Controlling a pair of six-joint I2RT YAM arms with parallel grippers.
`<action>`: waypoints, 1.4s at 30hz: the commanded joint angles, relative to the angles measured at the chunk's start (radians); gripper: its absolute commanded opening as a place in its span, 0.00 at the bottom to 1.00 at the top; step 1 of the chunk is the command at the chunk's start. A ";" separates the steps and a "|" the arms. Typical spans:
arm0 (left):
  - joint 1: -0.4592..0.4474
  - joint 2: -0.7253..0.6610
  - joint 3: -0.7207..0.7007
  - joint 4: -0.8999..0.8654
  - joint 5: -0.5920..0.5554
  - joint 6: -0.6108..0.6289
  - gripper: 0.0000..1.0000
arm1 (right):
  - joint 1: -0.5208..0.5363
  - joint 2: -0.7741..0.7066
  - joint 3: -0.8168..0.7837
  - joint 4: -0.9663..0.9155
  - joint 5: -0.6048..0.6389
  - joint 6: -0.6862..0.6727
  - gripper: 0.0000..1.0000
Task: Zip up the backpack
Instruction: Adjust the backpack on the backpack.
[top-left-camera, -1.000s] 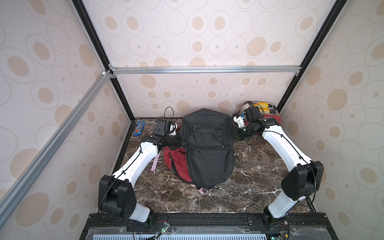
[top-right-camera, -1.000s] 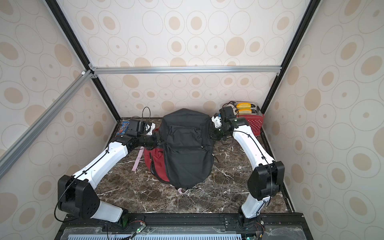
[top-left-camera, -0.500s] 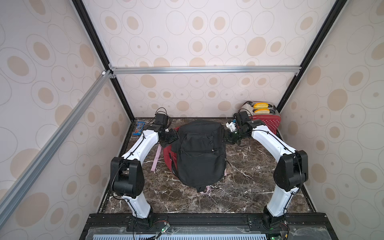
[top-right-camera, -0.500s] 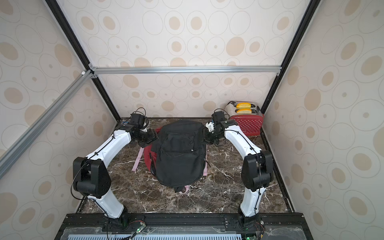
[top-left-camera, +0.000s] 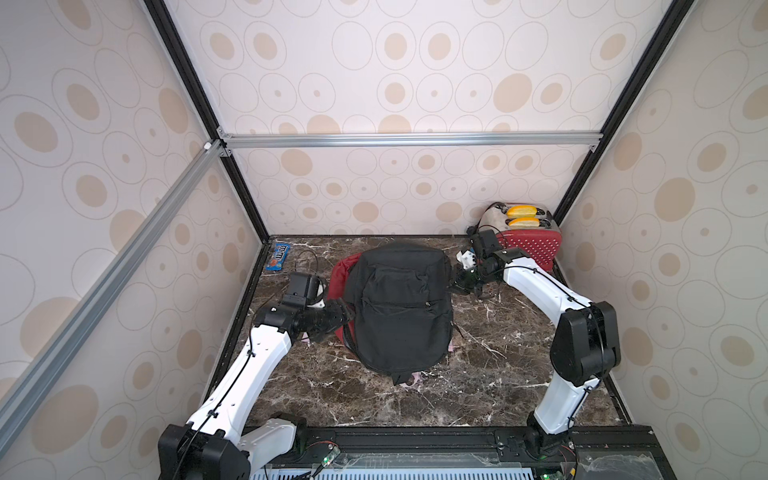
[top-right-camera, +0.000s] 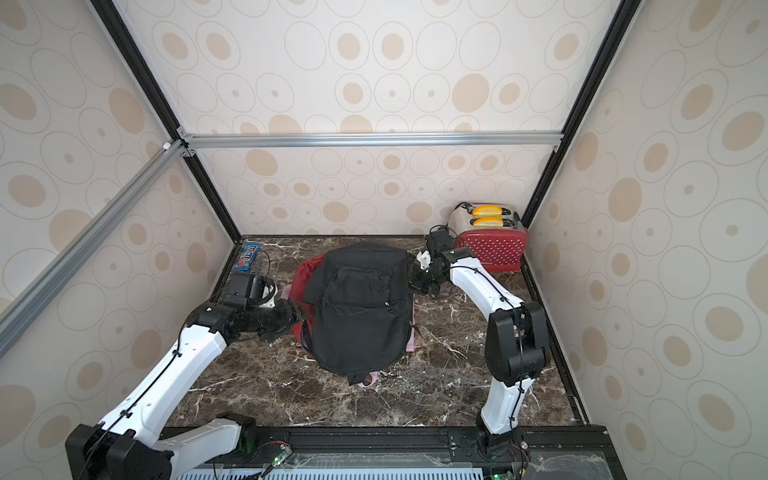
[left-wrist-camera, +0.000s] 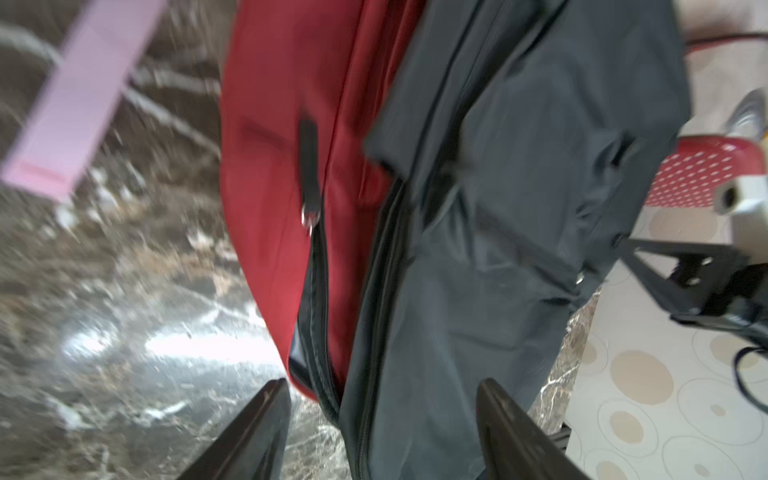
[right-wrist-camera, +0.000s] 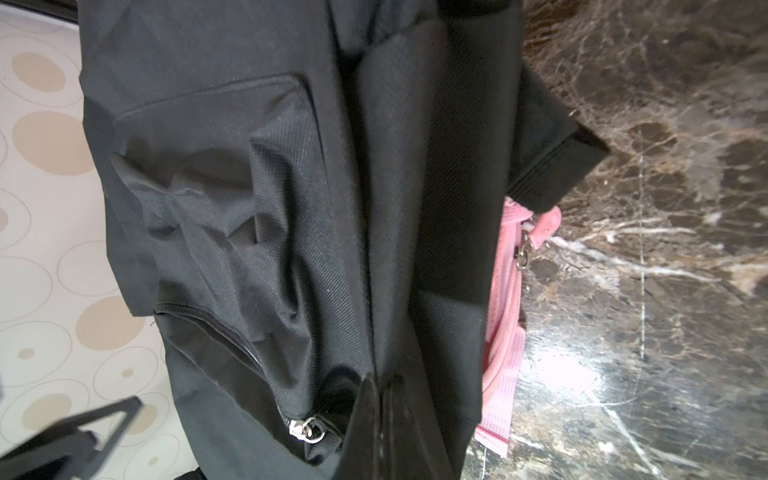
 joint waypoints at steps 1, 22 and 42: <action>-0.063 -0.050 -0.048 0.062 0.030 -0.132 0.72 | 0.002 -0.033 -0.033 0.012 0.000 0.071 0.00; -0.232 0.013 -0.209 0.307 -0.012 -0.222 0.54 | 0.003 -0.035 -0.051 0.067 -0.074 0.124 0.00; -0.172 0.112 0.126 0.156 -0.017 -0.112 0.00 | -0.010 -0.058 -0.008 0.032 -0.072 0.122 0.00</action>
